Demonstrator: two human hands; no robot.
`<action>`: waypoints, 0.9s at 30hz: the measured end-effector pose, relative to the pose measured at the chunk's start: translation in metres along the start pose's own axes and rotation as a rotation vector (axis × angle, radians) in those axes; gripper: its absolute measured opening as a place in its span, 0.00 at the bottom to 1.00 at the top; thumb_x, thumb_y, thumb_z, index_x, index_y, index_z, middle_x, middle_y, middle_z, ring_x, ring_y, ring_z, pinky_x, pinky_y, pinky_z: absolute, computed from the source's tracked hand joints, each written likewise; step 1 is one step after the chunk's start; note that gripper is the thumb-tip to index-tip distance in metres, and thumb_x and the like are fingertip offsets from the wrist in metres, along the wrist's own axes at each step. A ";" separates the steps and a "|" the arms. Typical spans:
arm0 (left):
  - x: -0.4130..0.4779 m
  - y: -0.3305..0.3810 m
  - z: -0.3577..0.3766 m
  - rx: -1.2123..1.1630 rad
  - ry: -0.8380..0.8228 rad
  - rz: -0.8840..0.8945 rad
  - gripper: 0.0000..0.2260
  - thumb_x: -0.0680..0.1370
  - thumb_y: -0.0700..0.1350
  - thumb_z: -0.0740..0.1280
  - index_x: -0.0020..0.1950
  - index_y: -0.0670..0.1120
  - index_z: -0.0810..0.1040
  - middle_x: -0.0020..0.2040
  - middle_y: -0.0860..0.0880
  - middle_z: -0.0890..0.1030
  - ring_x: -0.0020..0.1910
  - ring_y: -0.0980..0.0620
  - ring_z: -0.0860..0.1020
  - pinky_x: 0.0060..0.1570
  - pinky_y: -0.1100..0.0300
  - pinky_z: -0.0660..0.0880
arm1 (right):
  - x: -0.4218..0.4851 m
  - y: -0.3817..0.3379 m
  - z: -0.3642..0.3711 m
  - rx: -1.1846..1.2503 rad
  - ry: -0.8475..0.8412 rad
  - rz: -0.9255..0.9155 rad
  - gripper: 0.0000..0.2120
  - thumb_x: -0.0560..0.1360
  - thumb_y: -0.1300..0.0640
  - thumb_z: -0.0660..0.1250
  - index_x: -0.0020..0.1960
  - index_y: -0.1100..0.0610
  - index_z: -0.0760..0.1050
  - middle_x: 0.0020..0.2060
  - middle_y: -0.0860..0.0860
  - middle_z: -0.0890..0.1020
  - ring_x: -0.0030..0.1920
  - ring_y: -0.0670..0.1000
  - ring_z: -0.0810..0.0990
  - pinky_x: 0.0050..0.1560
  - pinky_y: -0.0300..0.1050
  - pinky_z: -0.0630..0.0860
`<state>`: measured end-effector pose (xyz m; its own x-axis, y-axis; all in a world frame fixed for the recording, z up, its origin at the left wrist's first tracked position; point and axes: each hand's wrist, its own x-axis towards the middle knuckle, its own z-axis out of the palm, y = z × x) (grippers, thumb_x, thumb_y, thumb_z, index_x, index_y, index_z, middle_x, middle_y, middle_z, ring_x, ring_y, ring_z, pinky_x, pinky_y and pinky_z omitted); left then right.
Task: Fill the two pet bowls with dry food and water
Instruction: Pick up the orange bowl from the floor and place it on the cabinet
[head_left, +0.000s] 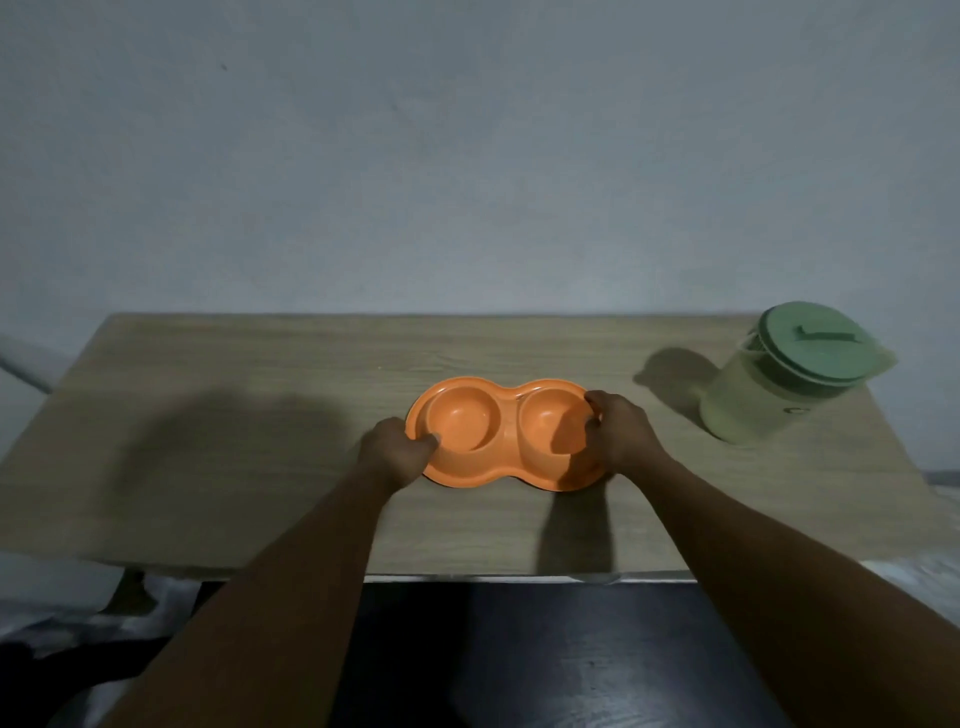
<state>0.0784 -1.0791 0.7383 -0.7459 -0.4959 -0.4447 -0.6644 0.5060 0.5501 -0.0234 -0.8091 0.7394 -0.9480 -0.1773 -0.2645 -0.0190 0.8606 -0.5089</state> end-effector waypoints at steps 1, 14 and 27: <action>0.000 -0.001 -0.001 0.007 -0.017 0.007 0.16 0.76 0.55 0.69 0.54 0.43 0.79 0.54 0.43 0.82 0.53 0.42 0.79 0.52 0.54 0.74 | -0.003 0.000 -0.002 0.008 0.006 0.006 0.23 0.78 0.62 0.63 0.73 0.59 0.71 0.67 0.61 0.77 0.67 0.63 0.75 0.65 0.55 0.72; -0.079 0.006 0.026 0.215 0.254 0.360 0.21 0.74 0.51 0.67 0.64 0.46 0.71 0.58 0.41 0.73 0.54 0.37 0.78 0.53 0.42 0.77 | -0.090 0.050 -0.042 -0.079 0.126 -0.099 0.19 0.79 0.54 0.65 0.68 0.58 0.76 0.61 0.59 0.78 0.62 0.59 0.78 0.60 0.50 0.73; -0.241 0.049 0.265 0.398 0.202 0.873 0.16 0.71 0.47 0.59 0.53 0.42 0.80 0.48 0.43 0.80 0.46 0.40 0.80 0.46 0.50 0.79 | -0.195 0.268 -0.050 -0.171 0.150 -0.224 0.17 0.75 0.58 0.63 0.62 0.56 0.80 0.57 0.54 0.82 0.57 0.58 0.80 0.51 0.53 0.79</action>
<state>0.2128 -0.7479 0.6853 -0.9852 0.0727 0.1551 0.1215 0.9349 0.3335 0.1409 -0.5199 0.6958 -0.9502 -0.3102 -0.0317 -0.2736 0.8783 -0.3920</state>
